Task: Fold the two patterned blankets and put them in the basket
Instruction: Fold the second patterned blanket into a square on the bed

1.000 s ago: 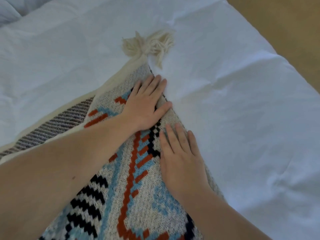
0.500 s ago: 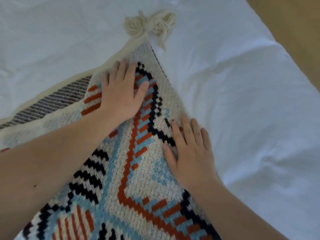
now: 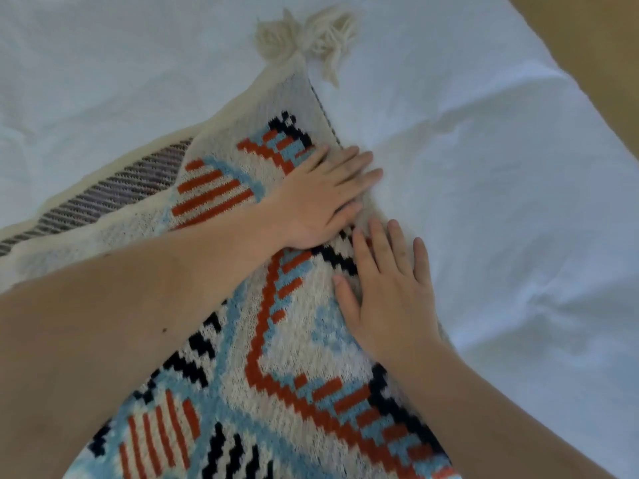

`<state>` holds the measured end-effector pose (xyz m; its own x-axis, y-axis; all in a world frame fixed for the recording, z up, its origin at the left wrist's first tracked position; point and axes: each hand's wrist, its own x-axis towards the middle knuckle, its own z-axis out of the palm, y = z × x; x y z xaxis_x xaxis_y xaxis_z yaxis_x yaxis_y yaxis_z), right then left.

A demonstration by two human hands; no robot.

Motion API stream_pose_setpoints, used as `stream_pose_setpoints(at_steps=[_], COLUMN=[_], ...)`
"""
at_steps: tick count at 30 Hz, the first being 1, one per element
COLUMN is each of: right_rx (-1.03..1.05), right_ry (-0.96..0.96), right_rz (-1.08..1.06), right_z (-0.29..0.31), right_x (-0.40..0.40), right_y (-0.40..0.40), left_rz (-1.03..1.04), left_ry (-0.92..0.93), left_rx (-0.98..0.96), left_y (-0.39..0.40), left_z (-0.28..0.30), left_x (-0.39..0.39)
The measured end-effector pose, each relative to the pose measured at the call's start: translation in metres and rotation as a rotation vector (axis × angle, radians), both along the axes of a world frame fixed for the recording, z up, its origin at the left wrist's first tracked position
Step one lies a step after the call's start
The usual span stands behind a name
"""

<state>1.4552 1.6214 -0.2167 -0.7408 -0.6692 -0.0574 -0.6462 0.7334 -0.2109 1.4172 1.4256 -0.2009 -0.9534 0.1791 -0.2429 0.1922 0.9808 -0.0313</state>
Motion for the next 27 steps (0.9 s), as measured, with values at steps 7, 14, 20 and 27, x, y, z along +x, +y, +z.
stream_pose_setpoints(at_steps=[7,14,20,27], right_rx=[0.011,0.050,-0.051,0.080], right_ry=[-0.096,-0.068,-0.124,-0.034], right_rz=[-0.009,-0.131,-0.207,-0.100], right_z=[0.003,0.011,0.018,0.040], right_x=[0.037,0.078,0.087,0.077], right_y=[0.046,0.103,0.119,0.147], left_rz=[-0.152,-0.088,-0.132,-0.147], left_ry=[0.004,0.012,-0.028,-0.049], left_rx=[0.158,0.219,0.255,0.252], left_y=[0.049,0.092,0.121,0.136], left_z=[-0.005,-0.007,-0.003,0.003], left_x=[0.027,0.081,0.129,0.139])
